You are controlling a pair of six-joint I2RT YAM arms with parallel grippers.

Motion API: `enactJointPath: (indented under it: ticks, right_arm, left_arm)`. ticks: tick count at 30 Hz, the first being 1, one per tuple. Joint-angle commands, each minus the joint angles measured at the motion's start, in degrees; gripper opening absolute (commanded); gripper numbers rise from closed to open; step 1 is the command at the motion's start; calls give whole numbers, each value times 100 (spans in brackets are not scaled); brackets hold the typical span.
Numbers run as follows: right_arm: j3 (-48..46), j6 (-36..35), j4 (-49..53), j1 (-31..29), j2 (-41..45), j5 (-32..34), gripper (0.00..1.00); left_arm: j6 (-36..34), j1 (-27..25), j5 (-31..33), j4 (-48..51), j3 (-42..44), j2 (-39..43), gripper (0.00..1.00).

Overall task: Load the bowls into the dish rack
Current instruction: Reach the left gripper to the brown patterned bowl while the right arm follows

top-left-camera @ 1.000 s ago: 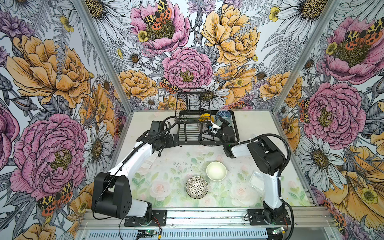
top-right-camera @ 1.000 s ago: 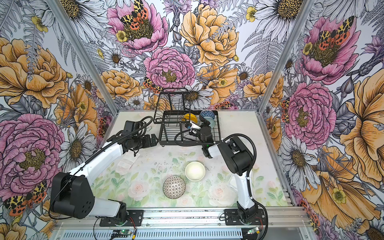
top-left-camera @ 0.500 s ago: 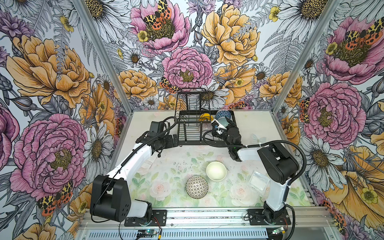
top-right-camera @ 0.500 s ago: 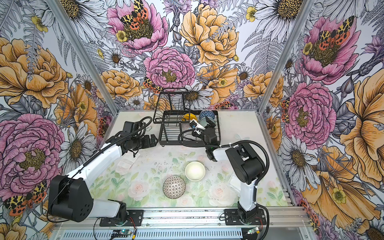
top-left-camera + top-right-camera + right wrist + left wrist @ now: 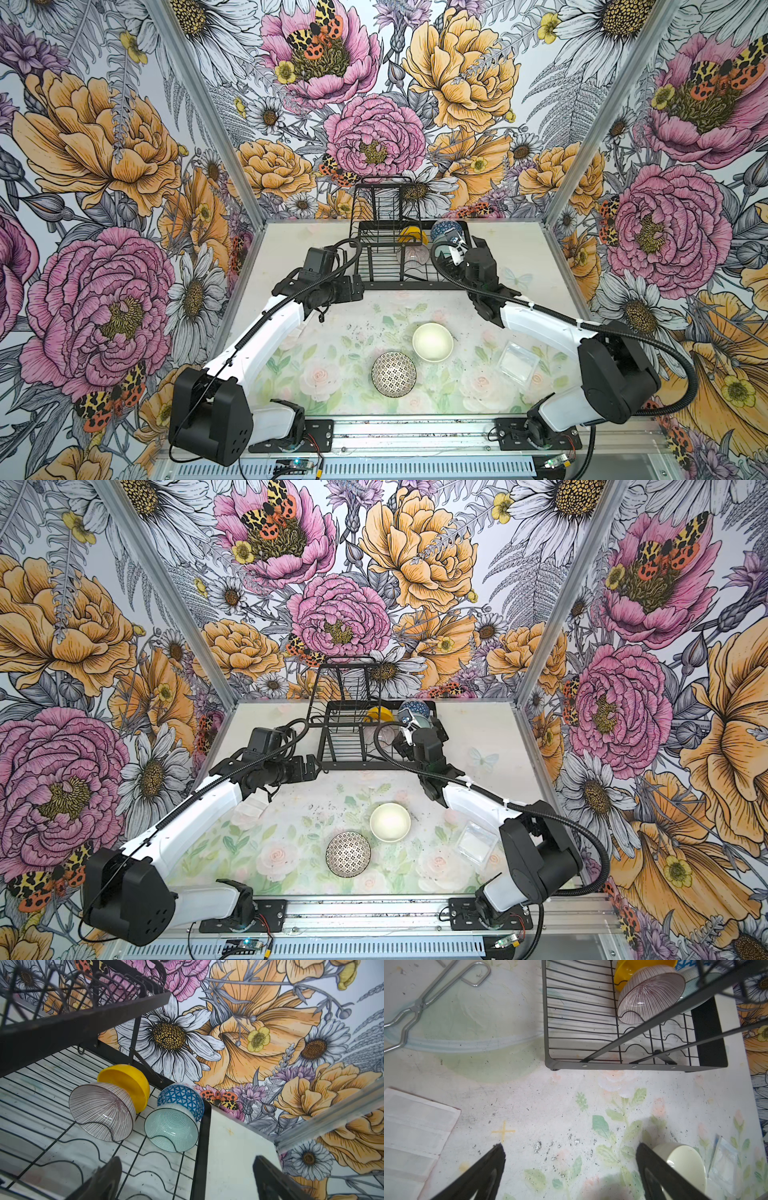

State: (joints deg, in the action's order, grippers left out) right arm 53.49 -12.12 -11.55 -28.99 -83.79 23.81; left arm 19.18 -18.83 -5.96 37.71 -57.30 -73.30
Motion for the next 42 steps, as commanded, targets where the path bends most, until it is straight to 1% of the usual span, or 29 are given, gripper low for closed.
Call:
enactJointPath:
  ticks: [1, 3, 6, 9, 14, 20, 23, 29, 36, 40, 42]
  right_arm:
    - [196, 1243, 2298, -66, 608, 164, 99]
    - [287, 1859, 3090, -57, 929, 72, 99]
    - [589, 2484, 4206, -36, 1096, -208, 99]
    - [767, 2956, 4858, -13, 1106, -573, 99]
    - [814, 3403, 5213, 34, 961, -1380, 99]
    - [768, 3542, 5233, 77, 840, -1701, 99]
    - [760, 3559, 5224, 95, 795, -1740, 100]
    - [663, 3581, 5207, 104, 743, -1747, 100]
    - [601, 3594, 5198, 113, 707, -1734, 99]
    - [574, 3576, 5198, 112, 700, -1722, 99]
    - [559, 3577, 5191, 113, 705, -1718, 99]
  left_arm:
    - [168, -213, 190, 265, 120, 162, 99]
    - [237, -362, 214, 353, 166, 216, 99]
    - [360, -574, 250, 435, 260, 277, 99]
    - [504, -754, 225, 456, 387, 348, 99]
    - [771, -1118, 201, 539, 664, 445, 99]
    - [1210, -1554, 157, 671, 1060, 704, 97]
    - [1430, -1757, 36, 673, 1239, 809, 93]
    - [1723, -2188, -95, 658, 1413, 782, 77]
    - [1878, -2596, -378, 658, 1515, 636, 68]
    - [1978, -2759, -479, 651, 1585, 615, 58]
    - [2028, -2786, -496, 657, 1623, 628, 50]
